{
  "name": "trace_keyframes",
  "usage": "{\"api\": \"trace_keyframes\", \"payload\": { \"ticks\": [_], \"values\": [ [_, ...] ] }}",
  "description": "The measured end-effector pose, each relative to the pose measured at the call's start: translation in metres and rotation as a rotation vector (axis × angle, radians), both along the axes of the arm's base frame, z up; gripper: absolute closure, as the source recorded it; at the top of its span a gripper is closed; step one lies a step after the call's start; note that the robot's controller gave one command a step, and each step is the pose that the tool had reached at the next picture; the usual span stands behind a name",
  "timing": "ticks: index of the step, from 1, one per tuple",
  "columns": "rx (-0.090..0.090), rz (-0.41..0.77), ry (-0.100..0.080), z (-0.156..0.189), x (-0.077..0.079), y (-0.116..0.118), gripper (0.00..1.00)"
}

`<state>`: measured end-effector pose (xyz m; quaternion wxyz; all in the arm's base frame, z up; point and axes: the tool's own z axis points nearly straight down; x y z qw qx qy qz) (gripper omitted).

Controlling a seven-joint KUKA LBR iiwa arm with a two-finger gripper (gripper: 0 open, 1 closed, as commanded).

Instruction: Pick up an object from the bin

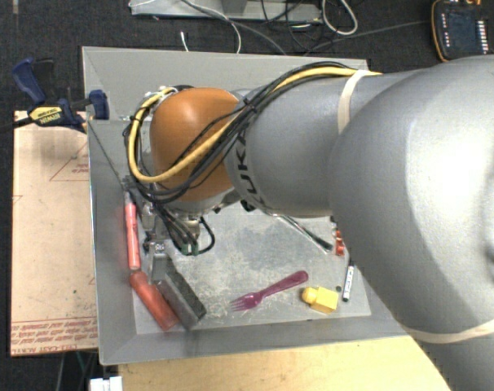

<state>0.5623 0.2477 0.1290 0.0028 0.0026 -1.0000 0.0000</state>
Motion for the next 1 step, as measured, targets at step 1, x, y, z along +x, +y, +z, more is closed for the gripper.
{"api": "trace_keyframes", "payload": {
  "ticks": [1],
  "values": [
    [0.001,-0.005,-0.006,0.0050,0.0019,-0.0016,0.00]
  ]
}}
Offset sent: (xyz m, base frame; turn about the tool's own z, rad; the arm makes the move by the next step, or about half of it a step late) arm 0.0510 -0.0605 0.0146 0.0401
